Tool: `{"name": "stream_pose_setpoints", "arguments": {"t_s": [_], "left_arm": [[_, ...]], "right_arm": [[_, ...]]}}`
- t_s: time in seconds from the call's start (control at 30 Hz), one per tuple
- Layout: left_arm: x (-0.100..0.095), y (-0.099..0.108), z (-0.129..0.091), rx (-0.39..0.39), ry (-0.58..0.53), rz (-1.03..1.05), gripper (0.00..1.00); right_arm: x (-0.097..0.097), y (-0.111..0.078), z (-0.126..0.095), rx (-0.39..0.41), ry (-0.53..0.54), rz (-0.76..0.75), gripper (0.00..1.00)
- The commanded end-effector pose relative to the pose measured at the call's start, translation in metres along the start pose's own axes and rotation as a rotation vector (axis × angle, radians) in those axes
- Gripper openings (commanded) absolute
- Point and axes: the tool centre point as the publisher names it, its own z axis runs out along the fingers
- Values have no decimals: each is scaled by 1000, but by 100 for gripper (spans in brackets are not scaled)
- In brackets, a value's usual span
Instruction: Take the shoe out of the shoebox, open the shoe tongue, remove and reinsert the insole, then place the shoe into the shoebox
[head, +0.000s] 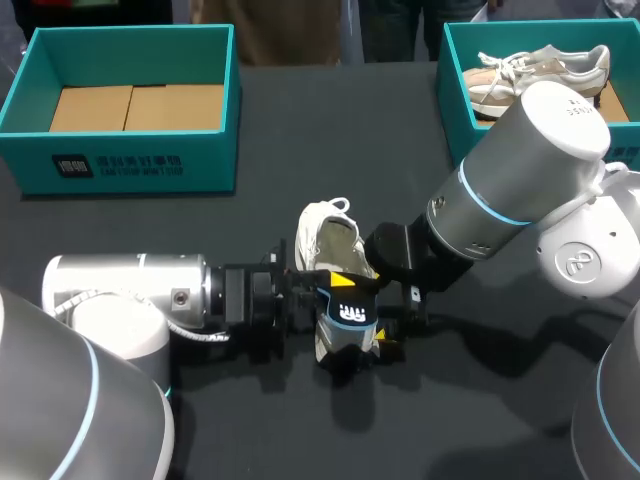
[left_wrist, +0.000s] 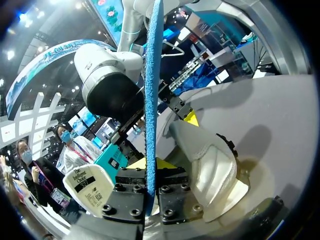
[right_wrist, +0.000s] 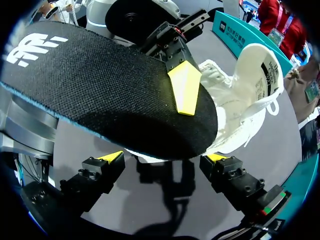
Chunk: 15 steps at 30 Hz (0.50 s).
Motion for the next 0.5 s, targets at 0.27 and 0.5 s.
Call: {"name": "stream_pose_setpoints", "arguments": {"t_s": [0.27, 0.5], "left_arm": [[1, 18, 7, -29, 16, -3, 0], [0, 21, 8, -41, 22, -12, 0]], "right_arm": [[1, 0, 0, -1, -1, 0, 100], [1, 0, 0, -1, -1, 0, 100]]}}
